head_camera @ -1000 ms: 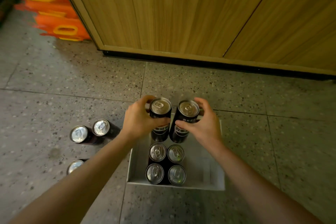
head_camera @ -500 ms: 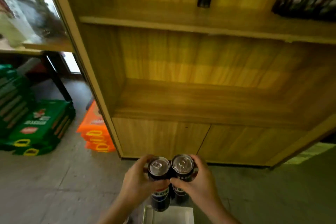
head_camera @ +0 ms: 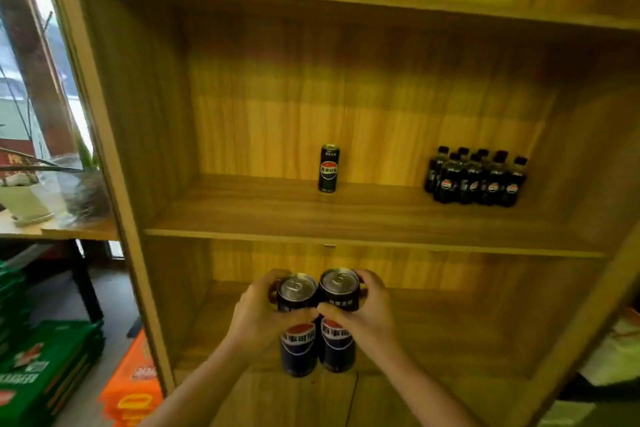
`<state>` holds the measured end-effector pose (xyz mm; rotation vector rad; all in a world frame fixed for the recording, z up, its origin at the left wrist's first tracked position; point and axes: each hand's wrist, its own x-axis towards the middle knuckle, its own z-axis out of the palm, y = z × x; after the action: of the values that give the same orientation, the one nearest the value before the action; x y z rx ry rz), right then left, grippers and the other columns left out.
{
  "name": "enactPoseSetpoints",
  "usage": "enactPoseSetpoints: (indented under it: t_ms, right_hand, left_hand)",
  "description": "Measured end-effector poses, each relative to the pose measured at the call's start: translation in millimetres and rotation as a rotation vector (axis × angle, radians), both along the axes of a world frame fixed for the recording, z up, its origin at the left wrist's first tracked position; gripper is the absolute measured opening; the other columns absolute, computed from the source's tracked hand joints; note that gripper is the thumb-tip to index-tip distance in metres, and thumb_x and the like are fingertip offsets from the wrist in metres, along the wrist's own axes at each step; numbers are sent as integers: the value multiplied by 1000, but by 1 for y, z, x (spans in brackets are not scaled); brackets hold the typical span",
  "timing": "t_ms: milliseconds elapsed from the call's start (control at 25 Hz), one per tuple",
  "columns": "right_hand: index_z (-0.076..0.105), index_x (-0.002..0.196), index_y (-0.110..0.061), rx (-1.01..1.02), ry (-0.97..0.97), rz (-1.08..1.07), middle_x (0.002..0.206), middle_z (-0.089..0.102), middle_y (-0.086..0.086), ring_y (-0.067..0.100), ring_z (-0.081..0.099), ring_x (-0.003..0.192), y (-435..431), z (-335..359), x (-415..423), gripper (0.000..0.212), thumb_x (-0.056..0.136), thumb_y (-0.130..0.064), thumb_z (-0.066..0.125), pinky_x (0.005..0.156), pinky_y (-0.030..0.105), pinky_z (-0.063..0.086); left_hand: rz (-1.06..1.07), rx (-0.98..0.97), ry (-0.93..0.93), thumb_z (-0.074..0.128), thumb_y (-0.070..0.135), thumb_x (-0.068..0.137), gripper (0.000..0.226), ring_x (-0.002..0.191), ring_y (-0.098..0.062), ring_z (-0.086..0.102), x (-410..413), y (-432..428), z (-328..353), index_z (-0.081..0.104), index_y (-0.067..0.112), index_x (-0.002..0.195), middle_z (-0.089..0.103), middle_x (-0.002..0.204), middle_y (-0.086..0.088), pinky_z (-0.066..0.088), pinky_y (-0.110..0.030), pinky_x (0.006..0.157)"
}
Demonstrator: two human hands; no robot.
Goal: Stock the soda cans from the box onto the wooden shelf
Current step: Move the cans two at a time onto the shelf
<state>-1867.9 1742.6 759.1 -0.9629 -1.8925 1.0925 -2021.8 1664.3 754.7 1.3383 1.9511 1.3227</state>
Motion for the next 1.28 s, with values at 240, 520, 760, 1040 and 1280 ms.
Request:
enactPoseSetpoints:
  t_ms: [240, 520, 760, 1040, 1280]
  right_hand:
    - [52, 111, -22, 178, -86, -88, 100, 54, -13, 4, 50, 93, 87, 58, -19, 65, 57, -42, 81, 73, 16, 38]
    - [55, 104, -14, 144, 39, -103, 96, 60, -6, 5, 55, 85, 181, 90, -60, 53, 61, -24, 82, 66, 10, 40]
    - [56, 107, -7, 242, -5, -154, 114, 64, 9, 12, 55, 93, 269, 91, -96, 58, 62, -32, 82, 69, 15, 40]
    - [56, 110, -9, 288, -70, -130, 114, 63, 7, 20, 60, 101, 356, 73, -124, 65, 61, -44, 79, 72, 23, 44]
    - [54, 111, -6, 270, -85, -111, 114, 59, 9, 20, 57, 103, 389, 47, -136, 61, 65, -38, 78, 67, 14, 38]
  left_hand:
    - [49, 89, -46, 83, 37, 53, 68, 101, -13, 62, -10, 89, 59, 58, 20, 114, 67, 111, 3, 52, -35, 89]
    - [3, 120, 0, 83, 34, 56, 59, 102, -19, 62, -58, 199, 103, 58, 20, 108, 67, 108, 1, 51, -42, 92]
    - [31, 85, -46, 81, 20, 63, 57, 104, -21, 57, -84, 284, 100, 54, 16, 113, 61, 117, -6, 48, -32, 85]
    - [102, 99, -136, 79, 8, 66, 58, 100, -17, 52, -105, 362, 84, 54, 7, 118, 55, 105, -3, 43, -30, 82]
    - [159, 88, -127, 82, 14, 63, 61, 104, -22, 55, -116, 398, 64, 54, 13, 118, 57, 111, -3, 50, -39, 89]
